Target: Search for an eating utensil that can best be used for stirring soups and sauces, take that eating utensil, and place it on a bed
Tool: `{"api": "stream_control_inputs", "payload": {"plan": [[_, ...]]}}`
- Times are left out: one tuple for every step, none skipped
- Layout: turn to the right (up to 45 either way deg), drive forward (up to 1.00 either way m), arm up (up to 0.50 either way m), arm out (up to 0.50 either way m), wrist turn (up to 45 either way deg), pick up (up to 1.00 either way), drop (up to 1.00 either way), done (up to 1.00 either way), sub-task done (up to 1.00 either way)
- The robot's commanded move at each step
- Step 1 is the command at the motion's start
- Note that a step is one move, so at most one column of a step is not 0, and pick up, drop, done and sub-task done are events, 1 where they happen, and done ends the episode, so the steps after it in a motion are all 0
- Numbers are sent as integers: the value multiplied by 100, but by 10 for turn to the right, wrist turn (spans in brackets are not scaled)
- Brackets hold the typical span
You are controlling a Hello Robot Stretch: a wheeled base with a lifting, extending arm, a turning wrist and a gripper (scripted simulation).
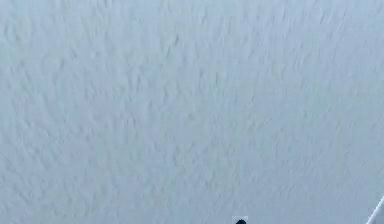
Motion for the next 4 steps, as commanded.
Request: {"api": "stream_control_inputs", "payload": {"plan": [[450, 0, 0, 0, 0, 0, 0, 0, 0], [300, 0, 0, 0, 0, 0, 0, 0, 0], [0, 60, 0, 0, 0, 0, 0, 0, 0], [240, 0, 0, 0, 0, 0, 0, 0, 0]]}}
